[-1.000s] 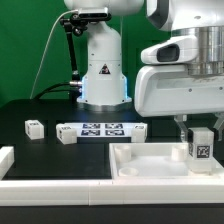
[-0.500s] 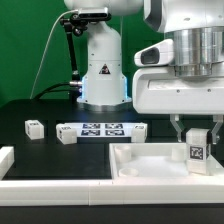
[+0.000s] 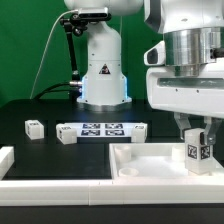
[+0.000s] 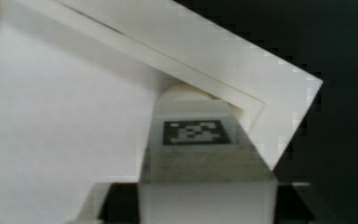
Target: Assemble one leg
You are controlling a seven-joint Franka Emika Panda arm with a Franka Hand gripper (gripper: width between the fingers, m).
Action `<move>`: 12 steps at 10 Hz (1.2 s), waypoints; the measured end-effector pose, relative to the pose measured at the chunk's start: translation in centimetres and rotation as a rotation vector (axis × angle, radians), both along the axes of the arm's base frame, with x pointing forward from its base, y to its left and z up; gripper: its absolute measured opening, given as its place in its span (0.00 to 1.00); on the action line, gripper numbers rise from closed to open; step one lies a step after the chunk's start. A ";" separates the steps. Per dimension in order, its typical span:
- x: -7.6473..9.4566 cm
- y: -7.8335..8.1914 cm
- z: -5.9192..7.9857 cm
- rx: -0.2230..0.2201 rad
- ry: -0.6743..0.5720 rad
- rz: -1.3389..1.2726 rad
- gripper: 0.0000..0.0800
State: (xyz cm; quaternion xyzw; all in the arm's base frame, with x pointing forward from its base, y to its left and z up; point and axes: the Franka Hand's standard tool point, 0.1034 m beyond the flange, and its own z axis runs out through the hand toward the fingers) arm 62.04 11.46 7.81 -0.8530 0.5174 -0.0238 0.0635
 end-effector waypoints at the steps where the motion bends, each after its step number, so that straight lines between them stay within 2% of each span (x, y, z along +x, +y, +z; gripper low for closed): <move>1: 0.0 0.0 0.0 -0.004 0.001 0.037 0.49; 2: 0.1 0.1 0.2 -0.005 0.011 0.057 0.73; 3: 0.1 -0.1 0.2 -0.017 0.004 0.164 0.73; 5: 0.1 0.1 0.4 -0.062 0.000 0.472 0.81; 6: 0.2 0.3 0.5 -0.068 -0.006 0.523 0.81; 12: 0.2 0.7 0.4 -0.210 -0.023 1.270 0.81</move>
Offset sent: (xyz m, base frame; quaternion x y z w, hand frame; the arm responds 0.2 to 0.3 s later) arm 0.0100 -0.0011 0.0013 -0.0213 -0.0163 -0.2540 0.9668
